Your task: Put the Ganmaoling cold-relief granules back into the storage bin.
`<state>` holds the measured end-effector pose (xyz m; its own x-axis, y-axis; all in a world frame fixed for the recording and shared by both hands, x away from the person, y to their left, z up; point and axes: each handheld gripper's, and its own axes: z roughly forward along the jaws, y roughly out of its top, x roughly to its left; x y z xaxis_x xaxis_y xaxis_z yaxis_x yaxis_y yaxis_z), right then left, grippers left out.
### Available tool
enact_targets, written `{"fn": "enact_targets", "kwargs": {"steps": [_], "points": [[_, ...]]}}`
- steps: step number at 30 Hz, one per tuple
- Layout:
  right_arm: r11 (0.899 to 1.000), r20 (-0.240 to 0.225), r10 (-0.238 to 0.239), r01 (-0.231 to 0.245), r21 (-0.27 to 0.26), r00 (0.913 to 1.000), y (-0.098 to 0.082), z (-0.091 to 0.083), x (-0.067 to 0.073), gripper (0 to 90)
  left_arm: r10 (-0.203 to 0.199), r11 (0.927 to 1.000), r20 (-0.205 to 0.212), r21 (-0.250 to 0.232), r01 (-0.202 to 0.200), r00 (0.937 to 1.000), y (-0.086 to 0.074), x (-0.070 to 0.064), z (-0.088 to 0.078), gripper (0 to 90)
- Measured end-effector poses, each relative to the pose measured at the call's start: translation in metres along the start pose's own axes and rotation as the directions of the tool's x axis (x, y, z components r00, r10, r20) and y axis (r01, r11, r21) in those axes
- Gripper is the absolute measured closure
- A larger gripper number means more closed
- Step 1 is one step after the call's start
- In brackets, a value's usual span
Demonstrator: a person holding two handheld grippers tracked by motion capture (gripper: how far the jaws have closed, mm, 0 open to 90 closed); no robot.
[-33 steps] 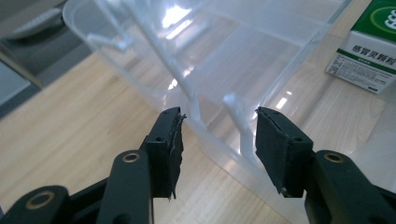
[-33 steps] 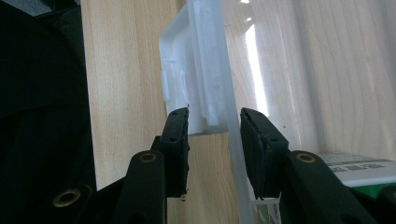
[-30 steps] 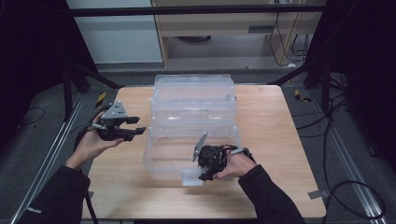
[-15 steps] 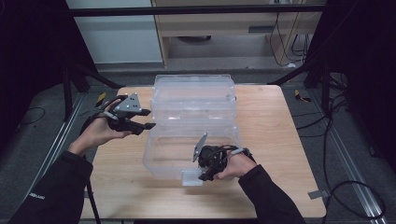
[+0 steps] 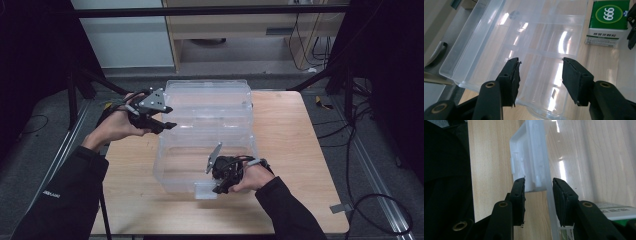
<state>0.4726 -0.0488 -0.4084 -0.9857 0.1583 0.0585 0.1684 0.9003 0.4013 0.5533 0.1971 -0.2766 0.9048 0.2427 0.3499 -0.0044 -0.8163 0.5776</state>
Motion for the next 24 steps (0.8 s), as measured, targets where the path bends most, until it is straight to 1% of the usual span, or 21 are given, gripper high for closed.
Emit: {"fn": "enact_targets", "kwargs": {"steps": [1, 3, 4, 5, 12, 14, 15, 16, 17, 19, 22, 24], "points": [[1.000, -0.001, -0.002, 0.002, -0.001, 1.0000, 0.000, 0.000, 0.000, 63.5, 0.016, 0.9998, 0.005, 0.012, -0.016, 0.9999, 0.002, 0.002, 0.001, 47.5], [1.000, 0.000, -0.003, 0.003, 0.000, 1.0000, 0.000, 0.000, 0.000, 63.5, 0.021, 0.9996, 0.019, 0.019, -0.022, 0.9996, 0.005, 0.003, 0.006, 47.5], [1.000, 0.002, -0.003, 0.003, 0.000, 1.0000, 0.000, 0.000, 0.000, 63.5, 0.031, 0.9991, 0.023, 0.029, -0.032, 0.9992, 0.006, 0.003, 0.007, 47.7], [1.000, 0.001, -0.004, 0.004, 0.000, 1.0000, 0.000, 0.000, 0.000, 63.5, 0.028, 0.9992, 0.029, 0.029, -0.029, 0.9992, 0.007, 0.004, 0.009, 47.9], [1.000, -0.006, -0.004, 0.004, -0.002, 1.0000, 0.000, 0.000, -0.001, 63.5, 0.061, 0.9962, 0.053, 0.059, -0.064, 0.9968, 0.014, 0.010, 0.019, 49.3], [1.000, -0.005, -0.005, 0.005, -0.002, 1.0000, 0.000, 0.000, -0.001, 63.5, 0.068, 0.9952, 0.055, 0.067, -0.072, 0.9961, 0.015, 0.011, 0.022, 49.3], [1.000, -0.005, -0.005, 0.005, -0.002, 1.0000, 0.000, 0.000, -0.001, 63.5, 0.063, 0.9957, 0.059, 0.064, -0.067, 0.9963, 0.015, 0.012, 0.024, 49.3], [1.000, -0.005, -0.003, 0.003, -0.003, 1.0000, 0.000, 0.000, -0.001, 63.5, 0.066, 0.9957, 0.060, 0.062, -0.069, 0.9960, 0.015, 0.013, 0.025, 49.7], [1.000, -0.006, -0.003, 0.003, -0.003, 1.0000, 0.000, 0.000, -0.001, 63.5, 0.069, 0.9948, 0.061, 0.071, -0.073, 0.9958, 0.016, 0.014, 0.026, 49.8], [1.000, -0.005, -0.004, 0.004, -0.003, 1.0000, 0.000, 0.000, -0.001, 63.5, 0.068, 0.9950, 0.058, 0.070, -0.072, 0.9960, 0.016, 0.016, 0.030, 50.1], [1.000, -0.004, -0.009, 0.009, -0.004, 1.0000, -0.001, 0.000, -0.001, 63.5, 0.069, 0.9936, 0.048, 0.086, -0.073, 0.9965, 0.015, 0.020, 0.033, 50.4], [1.000, -0.006, -0.006, 0.006, -0.005, 1.0000, -0.001, 0.000, -0.001, 63.5, 0.074, 0.9931, 0.049, 0.088, -0.078, 0.9961, 0.016, 0.023, 0.035, 51.5]]}}
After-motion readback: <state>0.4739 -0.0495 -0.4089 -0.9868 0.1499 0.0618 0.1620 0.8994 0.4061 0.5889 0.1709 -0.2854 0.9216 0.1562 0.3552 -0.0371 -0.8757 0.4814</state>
